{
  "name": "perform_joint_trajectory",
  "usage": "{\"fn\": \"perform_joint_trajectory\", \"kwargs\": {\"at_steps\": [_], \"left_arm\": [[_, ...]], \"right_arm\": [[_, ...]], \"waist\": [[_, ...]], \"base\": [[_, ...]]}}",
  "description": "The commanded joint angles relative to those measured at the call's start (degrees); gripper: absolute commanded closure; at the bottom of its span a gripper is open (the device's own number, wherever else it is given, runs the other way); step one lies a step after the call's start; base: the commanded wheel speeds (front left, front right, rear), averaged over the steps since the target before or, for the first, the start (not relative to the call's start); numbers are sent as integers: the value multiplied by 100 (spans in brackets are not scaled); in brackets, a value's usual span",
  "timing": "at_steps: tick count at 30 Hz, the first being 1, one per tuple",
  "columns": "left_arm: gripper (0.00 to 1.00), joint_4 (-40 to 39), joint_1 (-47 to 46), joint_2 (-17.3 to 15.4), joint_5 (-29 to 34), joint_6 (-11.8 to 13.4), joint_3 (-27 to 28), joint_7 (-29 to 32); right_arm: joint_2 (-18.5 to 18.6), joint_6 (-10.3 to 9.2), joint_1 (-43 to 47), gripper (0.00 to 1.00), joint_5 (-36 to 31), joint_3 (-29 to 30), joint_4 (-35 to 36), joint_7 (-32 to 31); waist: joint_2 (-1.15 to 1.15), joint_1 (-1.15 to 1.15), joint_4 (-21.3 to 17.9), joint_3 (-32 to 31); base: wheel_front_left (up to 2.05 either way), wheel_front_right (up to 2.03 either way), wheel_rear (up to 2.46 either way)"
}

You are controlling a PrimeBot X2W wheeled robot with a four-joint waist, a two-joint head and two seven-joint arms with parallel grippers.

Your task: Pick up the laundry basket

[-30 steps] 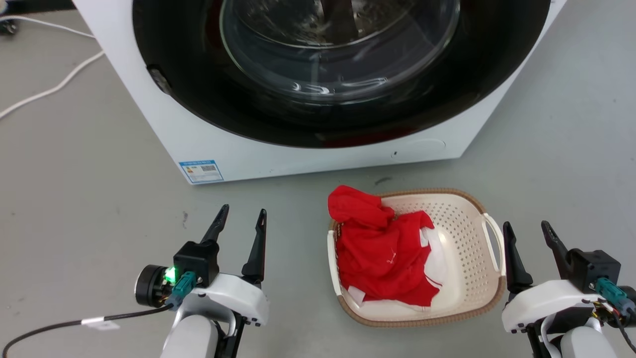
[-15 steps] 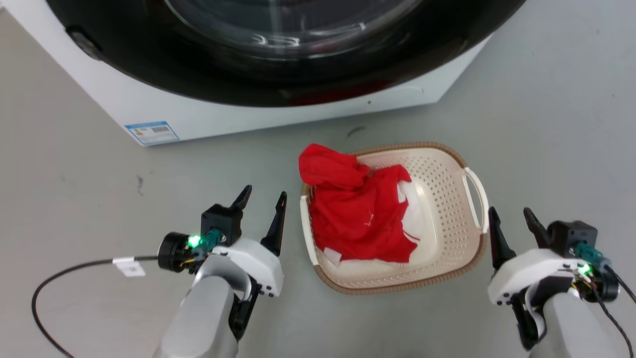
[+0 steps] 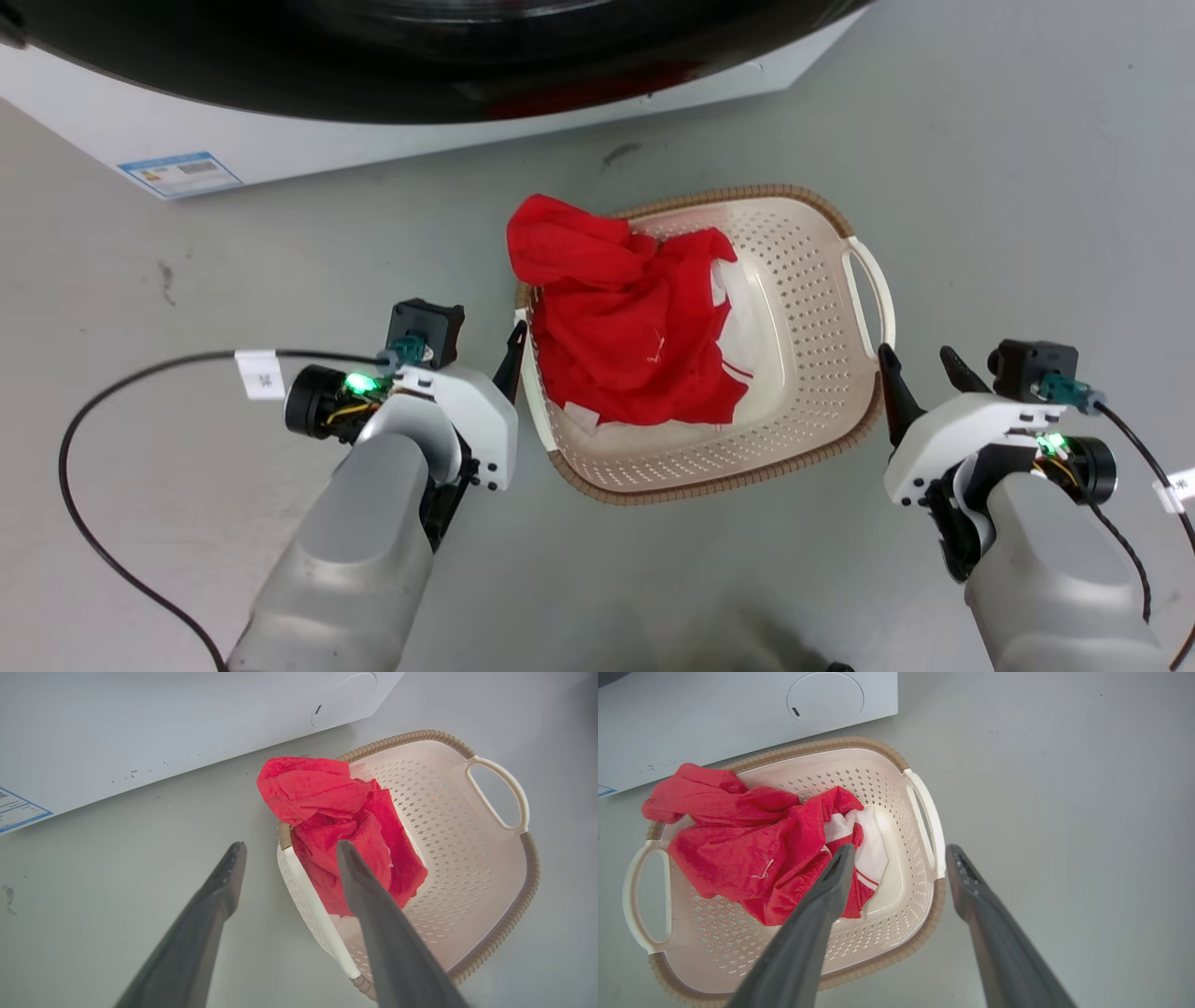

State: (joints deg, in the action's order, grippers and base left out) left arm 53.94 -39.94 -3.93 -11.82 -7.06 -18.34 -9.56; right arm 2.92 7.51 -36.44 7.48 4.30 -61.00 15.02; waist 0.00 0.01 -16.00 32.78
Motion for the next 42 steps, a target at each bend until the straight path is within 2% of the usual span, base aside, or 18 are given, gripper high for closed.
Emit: {"fn": "perform_joint_trajectory", "kwargs": {"at_steps": [1,8,15,17,18,25,33,37,42], "left_arm": [[0,68,-118,-36,-36,-20,-14,37],[0,586,-674,-74,-98,-28,-138,587],[0,986,-1229,-77,-143,-39,-307,1200],[0,1074,-1366,-75,-157,-41,-355,1356],[0,1240,-1691,-53,-191,-44,-473,1617],[0,1379,-2101,-79,-220,-46,-618,1788],[0,1491,-2445,-160,-216,-39,-757,1911],[0,1519,-2605,-123,-237,-40,-838,1935],[0,1575,-2700,-85,-275,-40,-959,1933]], "right_arm": [[-8,-4,-152,0,5,-20,-105,13],[-8,-4,-790,0,-63,20,-865,13],[-8,-4,-1264,0,-329,207,-1172,-143],[-8,-4,-1362,0,-441,292,-1213,-235],[11,-4,-1574,0,-760,614,-1250,-417],[16,-4,-1873,0,-1126,1083,-1265,-579],[-5,-4,-2113,0,-1425,1342,-1273,-672],[-7,-4,-2200,0,-1317,1254,-1282,-707],[-8,-4,-2134,0,-903,877,-1284,-916]], "waist": [[0,-1,-85,122],[0,-1,-167,410],[0,-1,-202,686],[0,-1,-212,763],[0,-1,-220,967],[0,-1,-238,1325],[0,-1,-287,1654],[0,-1,-250,1774],[0,-1,-196,1860]], "base": [[0,0,0],[0,0,0],[0,0,0],[0,0,0],[0,0,0],[0,0,0],[0,0,0],[0,0,0],[0,0,0]]}}
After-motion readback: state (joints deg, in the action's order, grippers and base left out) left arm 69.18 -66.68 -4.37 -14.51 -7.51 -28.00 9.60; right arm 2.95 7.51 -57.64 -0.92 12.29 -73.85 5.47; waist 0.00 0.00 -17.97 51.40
